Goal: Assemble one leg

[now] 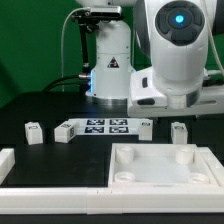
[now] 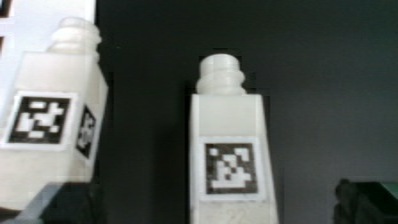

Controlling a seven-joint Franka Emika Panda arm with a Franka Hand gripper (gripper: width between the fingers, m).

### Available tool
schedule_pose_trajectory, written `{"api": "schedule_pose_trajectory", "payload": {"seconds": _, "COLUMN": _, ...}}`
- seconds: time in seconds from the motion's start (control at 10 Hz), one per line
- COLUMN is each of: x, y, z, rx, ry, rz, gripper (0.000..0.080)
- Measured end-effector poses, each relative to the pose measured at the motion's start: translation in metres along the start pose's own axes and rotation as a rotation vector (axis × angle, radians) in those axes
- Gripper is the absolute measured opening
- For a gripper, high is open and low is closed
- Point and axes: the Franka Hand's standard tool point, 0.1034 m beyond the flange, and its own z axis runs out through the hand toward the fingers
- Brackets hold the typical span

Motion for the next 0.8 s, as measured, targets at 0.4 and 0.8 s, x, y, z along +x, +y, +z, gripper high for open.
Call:
{"api": "schedule_pose_trajectory", "payload": {"seconds": 0.4, "x": 0.002, "y": -0.006, "z": 0.014, "rx": -0.010, "ry": -0.024, "rz": -0.008, "gripper": 0.0649}}
{"api": "schedule_pose_trajectory", "payload": {"seconds": 0.8, "x": 0.003, "y": -0.005, "z": 0.020, "rx": -0.010, "ry": -0.071, "rz": -0.018, "gripper": 0.0649}}
